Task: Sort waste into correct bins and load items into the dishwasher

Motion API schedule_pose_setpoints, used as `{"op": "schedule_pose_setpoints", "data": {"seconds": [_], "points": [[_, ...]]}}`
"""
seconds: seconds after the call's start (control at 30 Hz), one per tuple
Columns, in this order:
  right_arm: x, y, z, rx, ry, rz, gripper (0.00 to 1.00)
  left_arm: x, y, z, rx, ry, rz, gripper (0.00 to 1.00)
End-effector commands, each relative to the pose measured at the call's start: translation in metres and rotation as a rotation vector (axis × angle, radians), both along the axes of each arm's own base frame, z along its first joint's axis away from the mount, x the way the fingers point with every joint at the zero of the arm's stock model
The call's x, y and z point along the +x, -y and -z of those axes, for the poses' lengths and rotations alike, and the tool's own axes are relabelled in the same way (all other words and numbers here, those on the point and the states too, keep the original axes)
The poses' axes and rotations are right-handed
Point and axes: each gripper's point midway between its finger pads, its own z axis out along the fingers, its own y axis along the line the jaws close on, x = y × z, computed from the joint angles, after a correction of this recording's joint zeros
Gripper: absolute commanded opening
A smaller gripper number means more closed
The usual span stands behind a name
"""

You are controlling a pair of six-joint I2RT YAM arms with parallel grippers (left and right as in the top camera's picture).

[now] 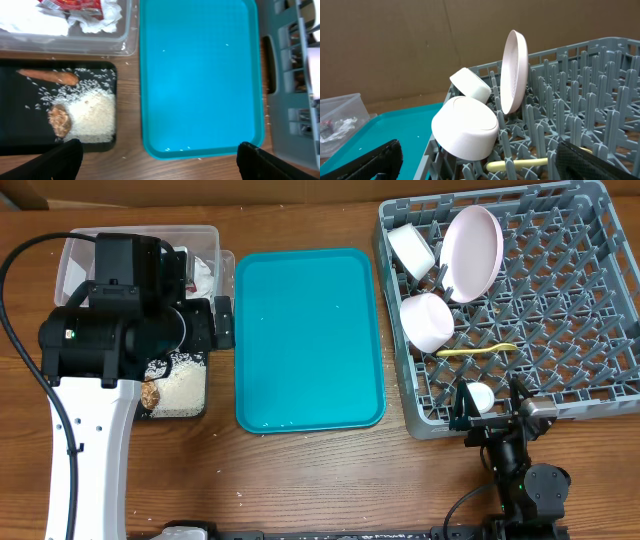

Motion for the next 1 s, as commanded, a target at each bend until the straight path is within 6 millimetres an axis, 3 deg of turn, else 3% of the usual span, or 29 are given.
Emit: {"op": "schedule_pose_setpoints", "data": {"seconds": [0.0,0.13,0.27,0.4,0.63,0.97], "points": [[0.000,0.001,0.002,-0.001,0.004,0.002,1.00,-0.011,-0.008,-0.027,0.100,0.129,0.017,1.00],[0.000,0.001,0.002,-0.001,0.004,0.002,1.00,-0.017,-0.002,-0.047,0.099,0.387,0.062,1.00],[0.000,0.001,0.002,-0.001,0.004,0.002,1.00,-0.023,-0.004,-0.040,0.064,0.730,0.033,1.00],[0.000,0.001,0.002,-0.001,0.004,0.002,1.00,-0.041,-0.013,-0.009,0.057,0.911,-0.003,1.00],[0.000,0.001,0.002,-0.001,0.004,0.002,1.00,-0.068,-0.030,0.058,0.074,1.019,-0.065,1.00],[0.000,0.001,0.002,-0.001,0.004,0.002,1.00,-0.071,-0.033,0.116,0.076,0.988,-0.076,1.00]]}}
